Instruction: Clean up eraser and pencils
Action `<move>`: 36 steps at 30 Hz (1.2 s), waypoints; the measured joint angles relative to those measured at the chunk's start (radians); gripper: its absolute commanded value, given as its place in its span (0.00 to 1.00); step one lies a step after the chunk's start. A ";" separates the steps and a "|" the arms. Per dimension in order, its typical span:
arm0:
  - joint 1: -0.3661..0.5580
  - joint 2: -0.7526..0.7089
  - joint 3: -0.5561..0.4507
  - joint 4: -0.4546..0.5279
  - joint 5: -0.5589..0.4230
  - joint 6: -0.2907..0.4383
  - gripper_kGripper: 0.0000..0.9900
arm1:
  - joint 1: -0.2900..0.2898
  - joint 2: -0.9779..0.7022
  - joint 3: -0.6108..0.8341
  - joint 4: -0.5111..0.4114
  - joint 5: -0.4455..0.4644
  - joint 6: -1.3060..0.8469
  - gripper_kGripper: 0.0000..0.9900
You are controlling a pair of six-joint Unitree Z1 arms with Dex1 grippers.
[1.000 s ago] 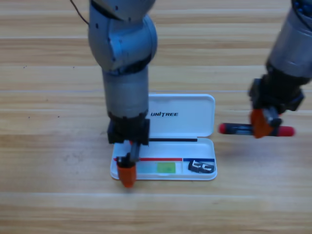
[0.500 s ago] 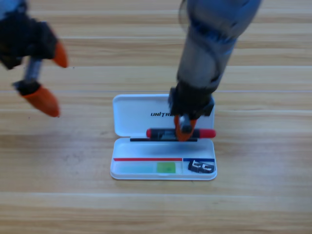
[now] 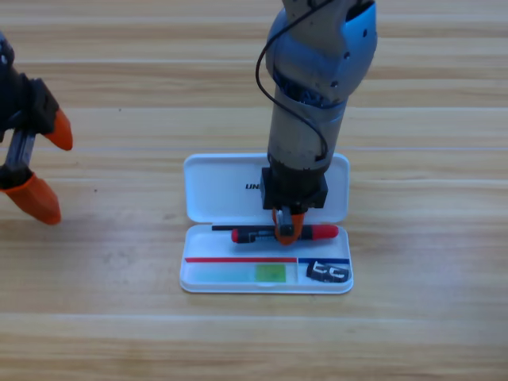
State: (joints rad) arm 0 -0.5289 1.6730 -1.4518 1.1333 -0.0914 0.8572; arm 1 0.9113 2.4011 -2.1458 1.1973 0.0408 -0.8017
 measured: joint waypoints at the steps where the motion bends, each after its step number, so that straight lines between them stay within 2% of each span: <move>1: 0.000 0.000 0.002 0.000 0.000 0.000 1.00 | 0.000 0.000 -0.003 0.000 0.000 0.002 0.24; 3: 0.001 0.000 0.004 0.000 0.000 0.000 1.00 | 0.000 0.000 -0.006 0.000 0.000 0.007 0.70; 4: 0.001 0.000 0.004 0.000 0.000 0.000 1.00 | 0.001 0.000 -0.006 0.000 0.000 0.011 0.85; 5: 0.001 0.000 0.005 0.000 0.000 0.000 1.00 | 0.001 0.000 -0.006 0.000 0.000 0.019 0.89; 15: 0.004 0.000 0.028 -0.023 -0.006 0.000 1.00 | 0.001 -0.007 -0.011 0.009 0.013 0.071 0.97; 20: 0.010 -0.001 0.028 -0.081 -0.025 0.000 0.98 | 0.003 -0.118 0.061 0.015 0.159 0.090 0.97; 25: 0.058 -0.003 0.027 -0.209 -0.062 -0.006 0.84 | 0.006 -0.335 0.145 0.015 0.290 0.098 0.97; 27: 0.083 -0.001 0.012 -0.255 -0.063 -0.011 0.75 | 0.007 -0.418 0.203 0.002 0.313 0.104 0.97; 29: 0.108 0.011 -0.018 -0.289 -0.065 -0.016 0.63 | 0.007 -0.488 0.258 -0.034 0.322 0.135 0.97; 33: 0.148 0.104 -0.148 -0.303 -0.107 -0.026 0.25 | 0.008 -0.635 0.417 -0.179 0.335 0.214 0.98; 35: 0.160 0.161 -0.197 -0.304 -0.142 -0.026 0.01 | 0.008 -0.714 0.503 -0.257 0.340 0.242 0.98; 36: 0.166 0.196 -0.215 -0.308 -0.168 -0.026 0.00 | 0.008 -0.750 0.536 -0.281 0.343 0.249 0.98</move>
State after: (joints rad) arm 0 -0.3625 1.8689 -1.6671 0.8255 -0.2591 0.8314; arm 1 0.9189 1.6510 -1.6101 0.9161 0.3837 -0.5525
